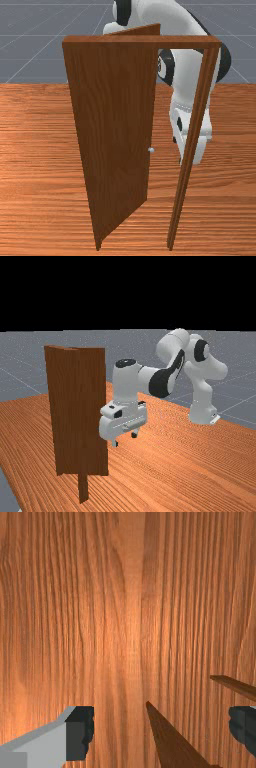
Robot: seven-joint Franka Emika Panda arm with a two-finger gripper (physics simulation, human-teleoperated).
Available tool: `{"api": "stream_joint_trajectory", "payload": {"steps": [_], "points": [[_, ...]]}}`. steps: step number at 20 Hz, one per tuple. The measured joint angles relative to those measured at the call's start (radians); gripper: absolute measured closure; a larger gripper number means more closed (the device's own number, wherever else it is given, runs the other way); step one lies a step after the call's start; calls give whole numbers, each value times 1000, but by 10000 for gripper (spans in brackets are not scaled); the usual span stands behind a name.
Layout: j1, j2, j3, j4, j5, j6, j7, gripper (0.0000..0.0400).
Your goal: Close the door
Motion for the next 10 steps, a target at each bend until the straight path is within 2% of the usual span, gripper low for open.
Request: {"api": "stream_joint_trajectory", "payload": {"steps": [1,2,3,4,5,6,10], "points": [[4,13,-16,12,15,-7,101,0],[4,14,-16,11,15,-7,101,0],[-4,107,1,186,-3,-81,-33,0],[1,126,-16,214,15,-96,86,0],[-9,124,3,199,-5,-75,-44,0],[-5,130,-4,198,3,-72,6,0],[-13,80,-82,101,100,-36,495,0]]}}
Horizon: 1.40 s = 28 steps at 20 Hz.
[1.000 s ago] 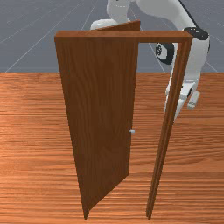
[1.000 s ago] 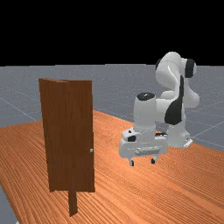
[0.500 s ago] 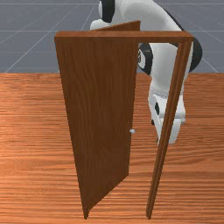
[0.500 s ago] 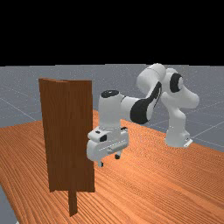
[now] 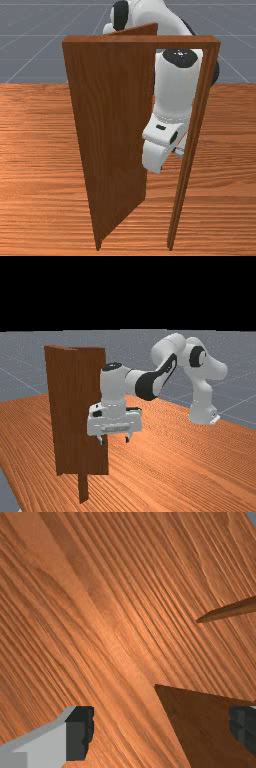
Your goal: Close the door
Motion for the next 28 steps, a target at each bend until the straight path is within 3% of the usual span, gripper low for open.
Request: {"api": "stream_joint_trajectory", "payload": {"steps": [2,4,5,6,9,10,11,13,14,17,18,19,20,21,22,24,25,27,28], "points": [[-7,-38,5,-67,11,35,-57,0],[-18,-185,36,-330,-22,144,-275,0],[23,-222,4,-386,-148,134,-336,0],[58,-270,-23,-470,-206,142,-285,0],[96,-427,-30,-728,-271,215,-210,0],[81,-483,-10,-814,-241,272,-228,0],[38,-525,30,-882,-121,339,-278,0],[61,-559,1,-934,-91,346,-89,0],[53,-564,-10,-941,-83,349,-66,0],[37,-750,7,-1218,-121,441,-132,0],[58,-753,-22,-1220,-293,416,-146,0],[33,-758,-44,-1229,-307,424,-191,0],[-39,-620,-36,-982,-146,73,-432,0],[-18,-745,-99,-1212,-362,394,-245,0],[-94,-626,-80,-1001,-163,115,-502,0],[-124,-535,-85,-851,-142,64,-513,0],[-137,-609,-69,-1000,-162,343,-635,0],[-168,-482,-32,-800,-168,295,-805,0],[-211,-348,23,-577,-184,241,-1064,0]]}}
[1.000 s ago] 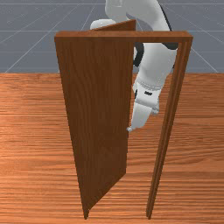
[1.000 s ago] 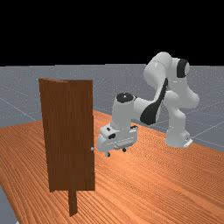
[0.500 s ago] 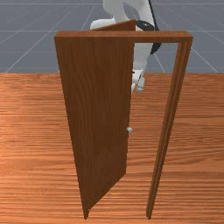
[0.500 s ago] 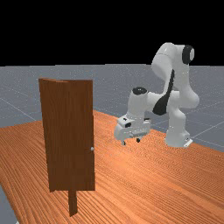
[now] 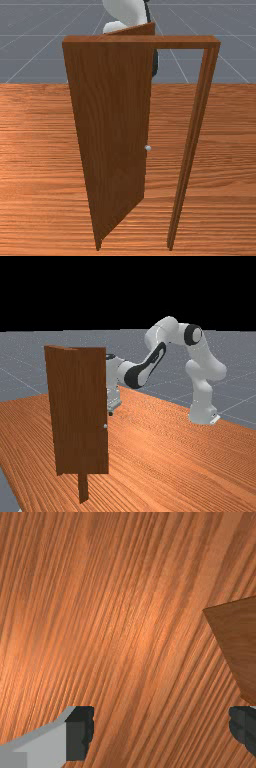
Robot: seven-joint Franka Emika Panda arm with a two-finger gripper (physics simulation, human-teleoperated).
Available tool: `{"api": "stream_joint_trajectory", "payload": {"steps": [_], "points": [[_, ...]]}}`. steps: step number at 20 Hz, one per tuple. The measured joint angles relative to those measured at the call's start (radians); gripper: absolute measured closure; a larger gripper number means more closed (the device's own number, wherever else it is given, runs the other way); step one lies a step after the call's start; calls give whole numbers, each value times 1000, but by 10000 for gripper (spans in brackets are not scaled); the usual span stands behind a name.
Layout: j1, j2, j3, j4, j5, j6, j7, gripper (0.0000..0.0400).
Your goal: Close the door
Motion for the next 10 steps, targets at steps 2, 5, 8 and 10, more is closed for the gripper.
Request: {"api": "stream_joint_trajectory", "payload": {"steps": [2,5,8,10], "points": [[58,69,-80,120,67,-126,472,0],[9,171,-10,298,10,-134,58,0],[112,47,38,70,-41,-41,133,0],[243,126,37,235,-40,-139,355,0]]}}
